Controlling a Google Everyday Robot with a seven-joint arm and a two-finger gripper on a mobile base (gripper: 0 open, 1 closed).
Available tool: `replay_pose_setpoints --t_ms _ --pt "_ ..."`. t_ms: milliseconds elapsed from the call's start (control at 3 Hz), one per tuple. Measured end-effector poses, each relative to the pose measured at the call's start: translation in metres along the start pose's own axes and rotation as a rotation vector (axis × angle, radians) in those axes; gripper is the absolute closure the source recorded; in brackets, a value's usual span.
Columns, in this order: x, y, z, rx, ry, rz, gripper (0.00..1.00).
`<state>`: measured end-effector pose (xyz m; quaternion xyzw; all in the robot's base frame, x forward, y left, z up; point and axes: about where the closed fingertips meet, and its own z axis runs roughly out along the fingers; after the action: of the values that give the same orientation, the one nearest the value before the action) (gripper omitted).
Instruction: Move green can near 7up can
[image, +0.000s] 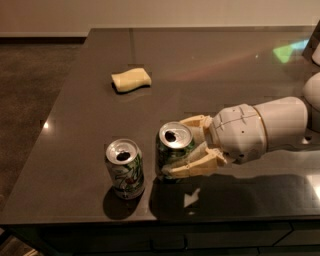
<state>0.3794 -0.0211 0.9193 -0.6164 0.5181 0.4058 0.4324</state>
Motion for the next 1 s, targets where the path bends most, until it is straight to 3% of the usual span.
replay_pose_setpoints --t_ms 333,1000 --pt "0.005 0.005 0.010 -0.025 0.005 -0.010 0.84" --pt "0.026 0.007 0.024 -0.047 0.043 0.029 0.37"
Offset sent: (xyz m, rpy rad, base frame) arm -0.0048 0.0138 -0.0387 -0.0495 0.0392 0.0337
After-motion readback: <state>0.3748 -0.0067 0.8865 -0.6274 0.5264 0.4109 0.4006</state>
